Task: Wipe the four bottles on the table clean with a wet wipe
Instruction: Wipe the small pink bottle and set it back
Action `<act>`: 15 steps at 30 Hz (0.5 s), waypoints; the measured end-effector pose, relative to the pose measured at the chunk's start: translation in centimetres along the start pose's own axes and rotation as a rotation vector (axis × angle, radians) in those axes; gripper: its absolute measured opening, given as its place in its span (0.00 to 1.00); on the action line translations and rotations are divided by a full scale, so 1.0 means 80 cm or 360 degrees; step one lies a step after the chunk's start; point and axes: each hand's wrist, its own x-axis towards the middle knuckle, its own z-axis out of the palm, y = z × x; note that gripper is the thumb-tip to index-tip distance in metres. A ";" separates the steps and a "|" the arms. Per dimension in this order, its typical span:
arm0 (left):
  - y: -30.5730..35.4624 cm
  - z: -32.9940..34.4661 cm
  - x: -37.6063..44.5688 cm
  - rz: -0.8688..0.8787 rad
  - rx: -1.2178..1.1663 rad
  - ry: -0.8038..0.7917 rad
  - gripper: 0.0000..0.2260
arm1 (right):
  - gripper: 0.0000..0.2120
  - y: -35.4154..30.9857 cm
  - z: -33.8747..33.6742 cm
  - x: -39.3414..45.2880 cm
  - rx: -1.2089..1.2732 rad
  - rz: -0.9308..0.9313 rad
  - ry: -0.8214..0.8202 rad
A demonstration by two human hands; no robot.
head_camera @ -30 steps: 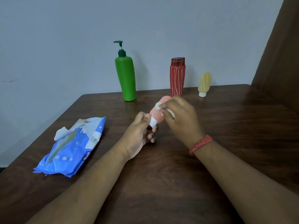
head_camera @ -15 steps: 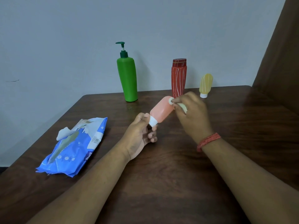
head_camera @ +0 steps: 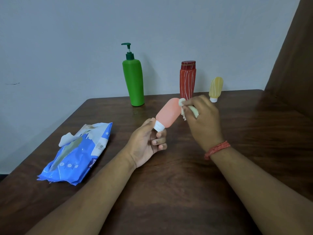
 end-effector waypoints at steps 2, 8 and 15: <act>0.001 -0.003 0.001 0.0026 -0.0037 0.0035 0.09 | 0.05 -0.006 0.007 -0.010 0.0110 -0.0088 -0.0157; 0.004 -0.011 0.005 0.0065 -0.0099 0.0055 0.08 | 0.05 -0.015 0.022 -0.015 0.0130 -0.0252 -0.0258; -0.001 -0.005 0.002 -0.0009 0.0051 -0.0019 0.09 | 0.04 0.003 -0.001 -0.001 0.0126 0.0098 0.0005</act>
